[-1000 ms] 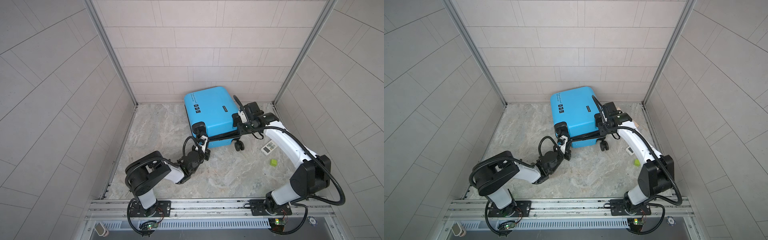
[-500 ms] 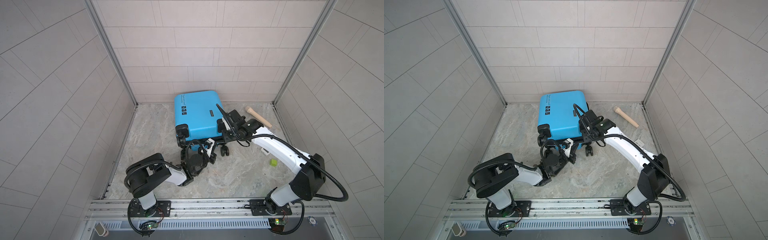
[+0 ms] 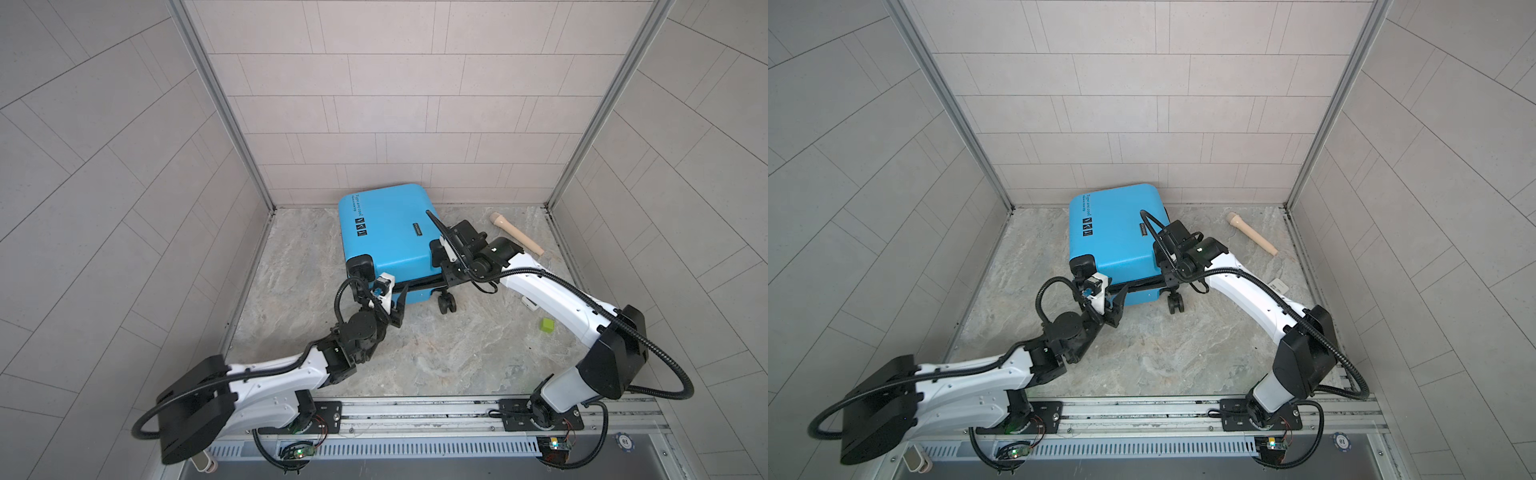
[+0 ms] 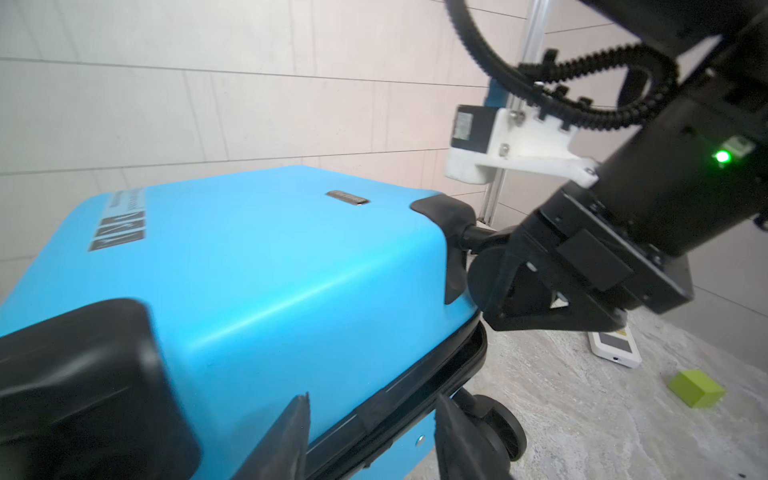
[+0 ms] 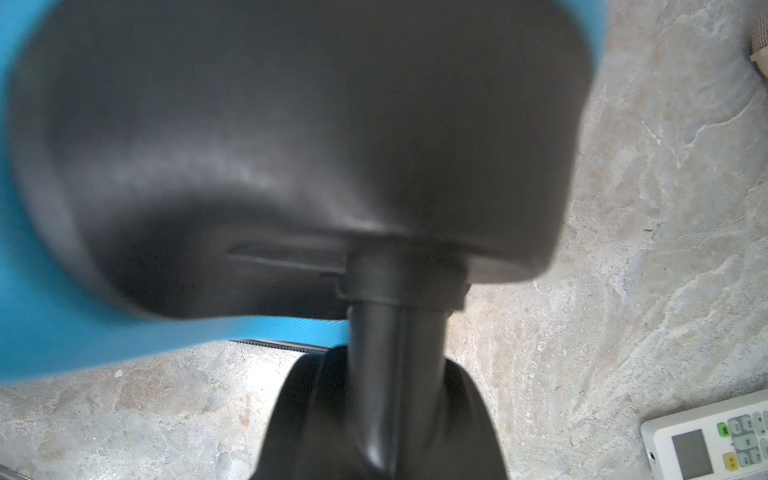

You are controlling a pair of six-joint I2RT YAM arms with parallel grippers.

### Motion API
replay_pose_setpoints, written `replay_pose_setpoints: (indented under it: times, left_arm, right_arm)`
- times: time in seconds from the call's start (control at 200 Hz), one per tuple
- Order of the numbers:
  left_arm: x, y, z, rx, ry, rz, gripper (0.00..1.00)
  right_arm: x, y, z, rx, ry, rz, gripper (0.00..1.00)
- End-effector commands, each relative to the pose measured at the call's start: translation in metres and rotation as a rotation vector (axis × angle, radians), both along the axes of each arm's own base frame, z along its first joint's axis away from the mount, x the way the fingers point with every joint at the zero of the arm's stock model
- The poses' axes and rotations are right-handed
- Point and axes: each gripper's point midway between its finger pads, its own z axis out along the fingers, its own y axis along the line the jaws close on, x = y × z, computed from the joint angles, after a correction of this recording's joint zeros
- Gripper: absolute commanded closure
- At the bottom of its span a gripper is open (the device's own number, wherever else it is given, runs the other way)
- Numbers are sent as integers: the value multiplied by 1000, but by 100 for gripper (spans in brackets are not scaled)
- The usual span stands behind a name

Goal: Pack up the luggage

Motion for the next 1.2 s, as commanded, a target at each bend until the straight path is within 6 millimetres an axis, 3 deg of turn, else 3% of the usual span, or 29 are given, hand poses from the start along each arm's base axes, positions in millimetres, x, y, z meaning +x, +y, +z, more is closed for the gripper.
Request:
replay_pose_setpoints:
  times: [0.0,0.085,0.23,0.41,0.876,1.196]
  left_arm:
    - [-6,46,-44,119,169,150,42]
    - [-12,59,-47,89,211,176,39]
    - [-13,53,-65,120,269,162,37]
    - [1,48,-90,129,284,244,36]
    - [38,41,-105,98,233,343,33]
    - [52,39,-106,41,171,308,84]
  right_arm:
    - [7,10,31,49,-81,58,100]
    - [7,13,30,56,-77,67,100]
    - [7,16,29,65,-74,76,100]
    - [5,19,27,82,-63,81,100]
    - [4,18,22,99,-55,77,100]
    - [-2,18,20,119,-51,78,100]
